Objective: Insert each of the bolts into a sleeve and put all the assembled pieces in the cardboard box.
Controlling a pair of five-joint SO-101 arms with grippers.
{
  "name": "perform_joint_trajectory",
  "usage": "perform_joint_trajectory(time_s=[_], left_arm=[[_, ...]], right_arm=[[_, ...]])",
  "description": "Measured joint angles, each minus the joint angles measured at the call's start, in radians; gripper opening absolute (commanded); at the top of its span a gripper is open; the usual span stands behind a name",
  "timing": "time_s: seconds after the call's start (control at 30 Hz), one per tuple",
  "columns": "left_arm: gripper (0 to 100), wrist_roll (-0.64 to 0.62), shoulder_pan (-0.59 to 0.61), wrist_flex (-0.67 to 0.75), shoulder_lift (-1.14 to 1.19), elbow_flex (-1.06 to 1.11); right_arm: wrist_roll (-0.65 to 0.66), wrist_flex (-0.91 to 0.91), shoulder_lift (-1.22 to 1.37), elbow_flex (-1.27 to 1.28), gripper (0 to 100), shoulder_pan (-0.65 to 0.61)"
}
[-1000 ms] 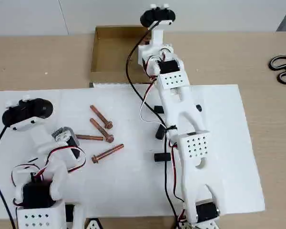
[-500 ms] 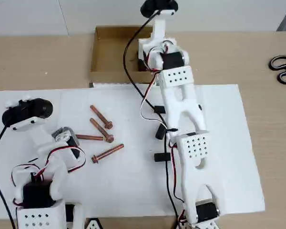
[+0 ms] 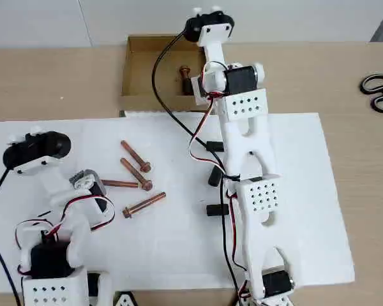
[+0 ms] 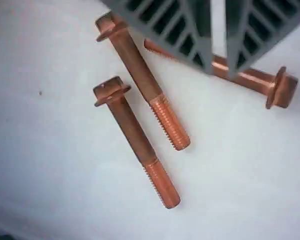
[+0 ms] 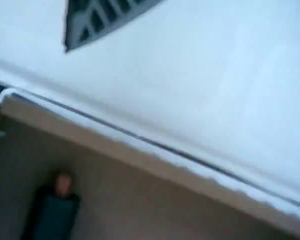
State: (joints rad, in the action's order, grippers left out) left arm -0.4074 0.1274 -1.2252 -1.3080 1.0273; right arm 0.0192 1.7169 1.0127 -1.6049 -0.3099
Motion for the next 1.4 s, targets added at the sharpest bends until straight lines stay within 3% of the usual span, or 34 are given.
perform_joint_trajectory(time_s=[0.17,0.53,0.93,1.4], left_arm=[[1,0.0,0.0,0.0,0.0,0.0],[1,0.0,0.0,0.0,0.0,0.0],[1,0.0,0.0,0.0,0.0,0.0],[1,0.034,0.0,0.054,0.0,0.0]], right_arm=[[0.107,0.006,-0.015,0.097,18.0,-0.018],[0.365,0.006,-0.319,0.703,18.0,-0.017],[0.609,0.005,-0.322,0.736,18.0,0.043],[0.733,0.005,-0.313,0.736,18.0,0.026]])
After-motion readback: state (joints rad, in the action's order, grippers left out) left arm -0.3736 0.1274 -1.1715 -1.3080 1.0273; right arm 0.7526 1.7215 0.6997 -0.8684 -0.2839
